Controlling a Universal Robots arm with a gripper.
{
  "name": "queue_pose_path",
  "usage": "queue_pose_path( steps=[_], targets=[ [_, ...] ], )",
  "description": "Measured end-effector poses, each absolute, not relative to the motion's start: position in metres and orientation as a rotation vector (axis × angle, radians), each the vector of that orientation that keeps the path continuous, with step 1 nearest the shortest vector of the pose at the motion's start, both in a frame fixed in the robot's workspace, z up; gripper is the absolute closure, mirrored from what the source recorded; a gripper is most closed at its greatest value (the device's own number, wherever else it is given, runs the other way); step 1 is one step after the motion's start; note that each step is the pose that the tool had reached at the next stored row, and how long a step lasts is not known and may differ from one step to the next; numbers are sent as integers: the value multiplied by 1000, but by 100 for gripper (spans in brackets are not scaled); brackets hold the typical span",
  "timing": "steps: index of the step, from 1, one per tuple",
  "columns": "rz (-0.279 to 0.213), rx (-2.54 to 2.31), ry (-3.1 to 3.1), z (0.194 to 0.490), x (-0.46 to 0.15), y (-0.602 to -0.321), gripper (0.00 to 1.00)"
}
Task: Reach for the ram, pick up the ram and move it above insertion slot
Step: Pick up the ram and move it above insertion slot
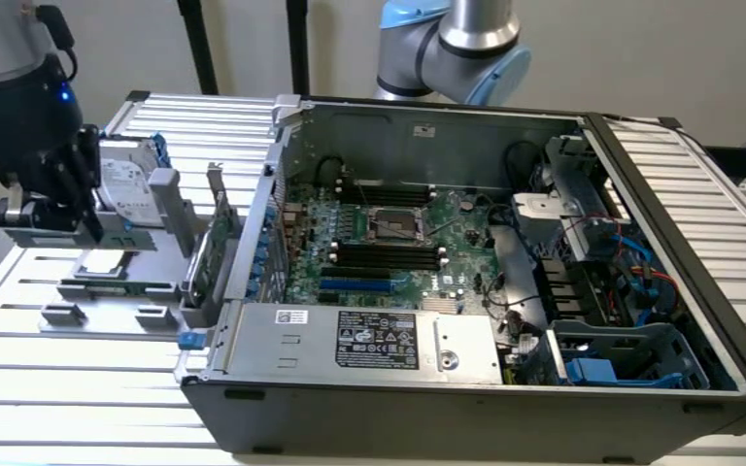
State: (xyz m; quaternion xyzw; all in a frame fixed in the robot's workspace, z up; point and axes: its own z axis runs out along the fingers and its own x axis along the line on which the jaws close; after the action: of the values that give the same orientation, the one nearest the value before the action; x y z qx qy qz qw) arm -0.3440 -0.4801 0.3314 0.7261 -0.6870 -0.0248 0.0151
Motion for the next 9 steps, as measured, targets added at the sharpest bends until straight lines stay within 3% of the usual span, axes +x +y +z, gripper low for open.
queue_pose_path(
  steps=[9],
  targets=[
    [-86, 2281, -2120, 372, -322, -480, 87]
  ],
)
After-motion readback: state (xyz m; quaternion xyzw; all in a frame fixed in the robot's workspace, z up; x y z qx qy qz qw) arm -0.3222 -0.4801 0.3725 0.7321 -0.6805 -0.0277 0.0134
